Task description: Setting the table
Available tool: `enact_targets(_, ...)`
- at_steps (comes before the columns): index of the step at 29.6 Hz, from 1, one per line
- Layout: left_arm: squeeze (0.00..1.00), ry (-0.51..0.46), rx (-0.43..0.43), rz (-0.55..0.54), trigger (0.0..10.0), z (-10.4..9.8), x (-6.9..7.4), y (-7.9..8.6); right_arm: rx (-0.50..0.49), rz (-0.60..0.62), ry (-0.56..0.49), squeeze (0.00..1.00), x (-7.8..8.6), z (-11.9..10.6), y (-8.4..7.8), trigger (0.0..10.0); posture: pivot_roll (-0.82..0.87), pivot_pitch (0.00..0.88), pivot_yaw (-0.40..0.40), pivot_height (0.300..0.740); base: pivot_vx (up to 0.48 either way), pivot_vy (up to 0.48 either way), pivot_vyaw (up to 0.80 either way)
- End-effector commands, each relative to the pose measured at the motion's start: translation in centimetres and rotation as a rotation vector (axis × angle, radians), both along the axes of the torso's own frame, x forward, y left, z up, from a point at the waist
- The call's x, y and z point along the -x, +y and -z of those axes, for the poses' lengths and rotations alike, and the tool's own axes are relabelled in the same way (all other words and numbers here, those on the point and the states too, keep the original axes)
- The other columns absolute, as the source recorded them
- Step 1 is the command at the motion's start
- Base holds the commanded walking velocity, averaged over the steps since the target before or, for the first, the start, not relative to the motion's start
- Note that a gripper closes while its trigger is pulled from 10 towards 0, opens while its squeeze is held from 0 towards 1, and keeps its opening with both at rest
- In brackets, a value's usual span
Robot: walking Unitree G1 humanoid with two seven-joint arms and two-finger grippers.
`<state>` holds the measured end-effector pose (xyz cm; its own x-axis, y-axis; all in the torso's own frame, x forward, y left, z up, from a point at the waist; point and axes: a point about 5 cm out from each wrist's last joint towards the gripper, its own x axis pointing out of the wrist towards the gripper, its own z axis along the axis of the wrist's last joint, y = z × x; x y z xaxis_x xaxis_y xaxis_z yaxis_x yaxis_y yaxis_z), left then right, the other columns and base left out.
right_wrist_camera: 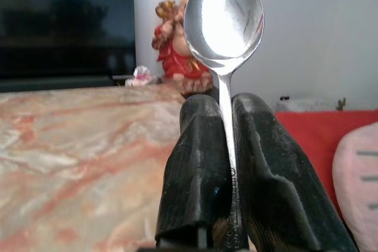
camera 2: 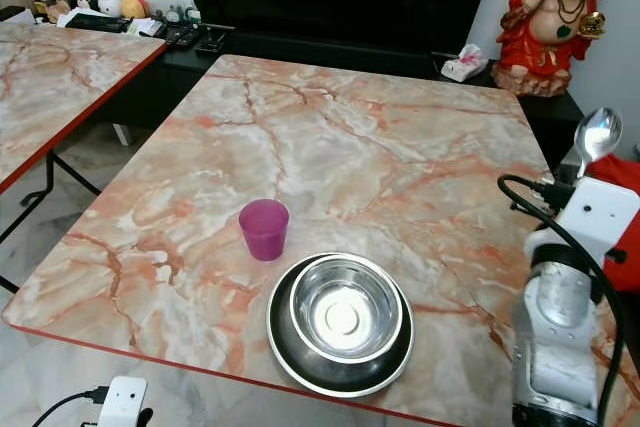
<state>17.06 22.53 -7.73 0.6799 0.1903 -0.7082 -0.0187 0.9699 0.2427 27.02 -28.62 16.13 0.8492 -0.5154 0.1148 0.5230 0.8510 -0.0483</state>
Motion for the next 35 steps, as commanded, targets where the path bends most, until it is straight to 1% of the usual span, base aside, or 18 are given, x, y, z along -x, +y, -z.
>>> enact_targets(1, 0.00, 0.010, 0.001, 0.012, 10.0, 0.0, 0.0, 0.0, -0.003, 0.007, 0.013, 0.00, 0.2, -0.1, -0.5, 10.0, 0.08, 0.000, -0.036, 0.740, 0.000, 0.000, 0.00)
enact_targets(3, 0.00, 0.009, 0.005, 0.016, 10.0, -0.1, -0.2, 0.2, -0.051, -0.030, 0.118, 0.00, 0.4, 0.6, -1.0, 10.0, 0.08, 0.000, -0.022, 0.740, 0.000, 0.000, 0.00)
enact_targets(6, 0.00, 0.007, 0.013, 0.022, 10.0, -0.2, -0.5, 0.2, -0.125, -0.123, 0.223, 0.00, 0.6, 1.6, -1.3, 10.0, 0.07, 0.000, -0.018, 0.740, 0.000, 0.000, 0.00)
enact_targets(8, 0.00, 0.007, 0.015, 0.023, 10.0, -0.2, -0.5, 0.2, -0.149, -0.145, 0.240, 0.00, 0.7, 1.9, -1.4, 10.0, 0.07, 0.000, -0.016, 0.740, 0.000, 0.000, 0.00)
enact_targets(10, 0.00, 0.009, 0.021, 0.028, 10.0, -0.2, -0.6, 0.2, -0.217, -0.163, 0.280, 0.00, 1.0, 2.7, -2.0, 10.0, 0.07, 0.000, -0.014, 0.740, 0.000, 0.000, 0.00)
enact_targets(14, 0.00, 0.009, 0.023, 0.028, 10.0, -0.3, -0.6, 0.2, -0.262, -0.170, 0.317, 0.00, 1.4, 3.6, -2.3, 10.0, 0.07, 0.000, -0.013, 0.740, 0.000, 0.000, 0.00)
enact_targets(15, 0.00, 0.009, 0.025, 0.030, 10.0, -0.3, -0.7, 0.2, -0.321, -0.213, 0.347, 0.00, 1.7, 4.4, -1.8, 10.0, 0.07, 0.000, -0.013, 0.740, 0.000, 0.000, 0.00)
enact_targets(16, 0.00, 0.010, 0.026, 0.030, 10.0, -0.3, -0.7, 0.2, -0.338, -0.224, 0.353, 0.00, 1.8, 4.6, -1.7, 10.0, 0.07, 0.000, -0.013, 0.740, 0.000, 0.000, 0.00)
enact_targets(18, 0.00, 0.011, 0.029, 0.030, 10.0, -0.3, -0.7, 0.2, -0.401, -0.293, 0.408, 0.00, 2.2, 5.6, -0.7, 10.0, 0.07, 0.000, -0.012, 0.740, 0.000, 0.000, 0.00)
enact_targets(20, 0.00, 0.012, 0.031, 0.031, 10.0, -0.3, -0.7, 0.2, -0.449, -0.335, 0.410, 0.00, 2.3, 6.1, 0.1, 10.0, 0.07, 0.000, -0.011, 0.740, 0.000, 0.000, 0.00)
enact_targets(21, 0.00, 0.012, 0.032, 0.031, 10.0, -0.3, -0.7, 0.2, -0.475, -0.340, 0.420, 0.00, 2.5, 6.7, 0.4, 10.0, 0.08, 0.000, -0.010, 0.740, 0.000, 0.000, 0.00)
enact_targets(23, 0.00, 0.011, 0.033, 0.031, 10.0, -0.3, -0.8, 0.1, -0.487, -0.340, 0.438, 0.00, 2.7, 7.1, 0.6, 10.0, 0.08, 0.000, -0.012, 0.740, 0.000, 0.000, 0.00)
enact_targets(25, 0.00, 0.010, 0.035, 0.029, 10.0, -0.3, -0.8, 0.1, -0.544, -0.386, 0.444, 0.00, 3.0, 7.8, 1.6, 10.0, 0.08, 0.000, -0.012, 0.740, 0.000, 0.000, 0.00)
enact_targets(29, 0.00, 0.012, 0.035, 0.028, 10.0, -0.3, -0.7, 0.2, -0.580, -0.444, 0.447, 0.00, 3.3, 7.9, 2.7, 10.0, 0.08, 0.000, -0.010, 0.740, 0.000, 0.000, 0.00)
enact_targets(32, 0.00, 0.012, 0.035, 0.028, 10.0, -0.3, -0.7, 0.2, -0.582, -0.438, 0.451, 0.00, 3.5, 7.9, 3.2, 10.0, 0.07, 0.000, -0.008, 0.740, 0.000, 0.000, 0.00)
enact_targets(34, 0.00, 0.012, 0.035, 0.029, 10.0, -0.3, -0.7, 0.2, -0.573, -0.454, 0.463, 0.00, 3.7, 7.9, 4.0, 10.0, 0.07, 0.000, -0.008, 0.740, 0.000, 0.000, 0.00)
enact_targets(35, 0.00, 0.012, 0.035, 0.029, 10.0, -0.3, -0.7, 0.2, -0.573, -0.454, 0.463, 0.00, 3.7, 7.9, 4.0, 10.0, 0.07, 0.000, -0.008, 0.740, 0.000, 0.000, 0.00)
